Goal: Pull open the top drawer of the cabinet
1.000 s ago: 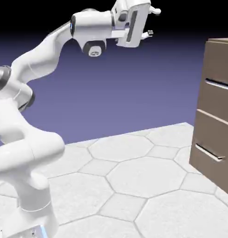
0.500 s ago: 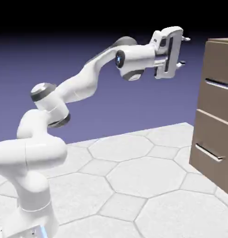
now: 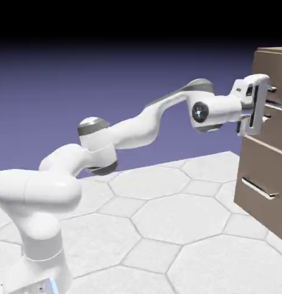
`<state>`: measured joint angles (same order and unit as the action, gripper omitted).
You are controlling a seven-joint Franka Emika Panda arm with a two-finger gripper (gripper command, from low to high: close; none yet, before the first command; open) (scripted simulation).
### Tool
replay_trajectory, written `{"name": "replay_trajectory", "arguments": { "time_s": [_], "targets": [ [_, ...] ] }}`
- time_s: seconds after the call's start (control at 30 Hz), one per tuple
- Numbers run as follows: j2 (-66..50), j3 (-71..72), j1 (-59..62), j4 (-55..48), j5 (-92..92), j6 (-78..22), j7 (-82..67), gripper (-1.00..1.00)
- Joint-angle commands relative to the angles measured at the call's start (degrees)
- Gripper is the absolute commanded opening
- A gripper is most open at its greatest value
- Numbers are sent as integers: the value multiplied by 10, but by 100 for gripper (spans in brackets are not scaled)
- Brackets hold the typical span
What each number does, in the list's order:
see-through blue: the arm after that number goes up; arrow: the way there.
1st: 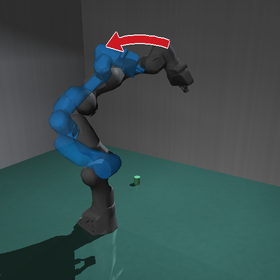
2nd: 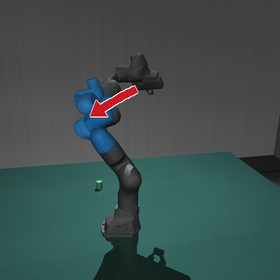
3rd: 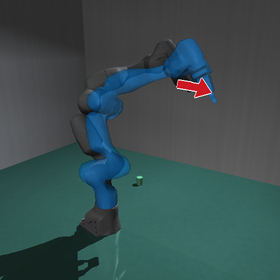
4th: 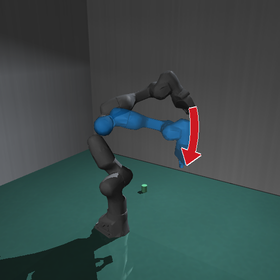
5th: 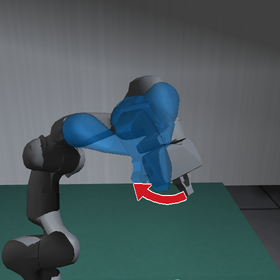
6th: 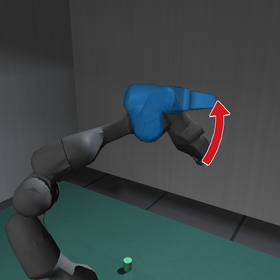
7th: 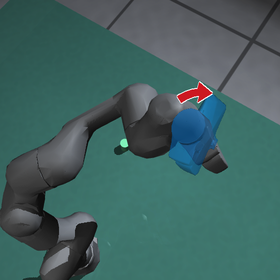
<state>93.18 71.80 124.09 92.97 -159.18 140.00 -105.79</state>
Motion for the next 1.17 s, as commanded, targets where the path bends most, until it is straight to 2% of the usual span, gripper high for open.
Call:
{"name": "replay_trajectory", "arguments": {
  "time_s": [0.0, 1.0, 1.03, 1.13],
  "targets": [
    [0, 0, 0, 0, 0, 0, 0, -100],
    [77, -68, -425, 615, 102, -194, -53, -100],
    [77, -68, -425, 615, 102, -194, -53, 100],
    [78, -84, -466, 652, 127, -189, -60, 100]
  ]
}}
